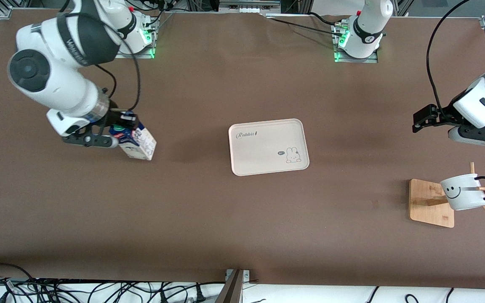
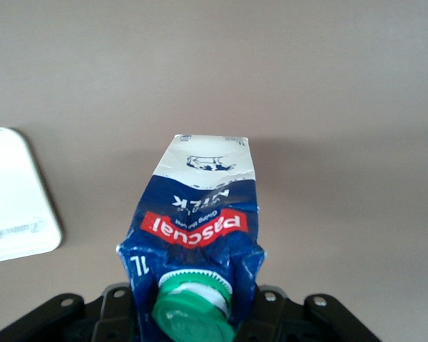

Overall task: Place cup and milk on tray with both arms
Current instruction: 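Lift the milk carton with the right gripper and carry it toward the tray, then hold the carton over the tray while the left gripper reaches the mug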

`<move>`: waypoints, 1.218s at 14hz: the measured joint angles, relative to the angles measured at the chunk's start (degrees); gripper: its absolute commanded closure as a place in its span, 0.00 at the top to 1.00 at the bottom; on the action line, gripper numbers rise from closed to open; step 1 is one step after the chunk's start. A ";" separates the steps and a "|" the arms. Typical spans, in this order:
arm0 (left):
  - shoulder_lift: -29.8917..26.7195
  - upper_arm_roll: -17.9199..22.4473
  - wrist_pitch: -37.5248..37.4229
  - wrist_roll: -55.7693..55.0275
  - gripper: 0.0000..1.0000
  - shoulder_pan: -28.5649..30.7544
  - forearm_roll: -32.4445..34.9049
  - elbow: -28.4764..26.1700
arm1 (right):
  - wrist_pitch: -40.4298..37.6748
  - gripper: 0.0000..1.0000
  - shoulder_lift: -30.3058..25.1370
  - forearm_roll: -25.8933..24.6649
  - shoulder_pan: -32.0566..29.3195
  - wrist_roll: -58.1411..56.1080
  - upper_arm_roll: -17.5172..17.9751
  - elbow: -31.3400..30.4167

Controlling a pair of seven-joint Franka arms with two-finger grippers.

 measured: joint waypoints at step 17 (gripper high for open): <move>3.21 0.22 -2.04 -0.82 1.00 0.09 -7.74 3.03 | 0.15 0.48 16.62 0.00 20.39 11.76 -0.12 19.57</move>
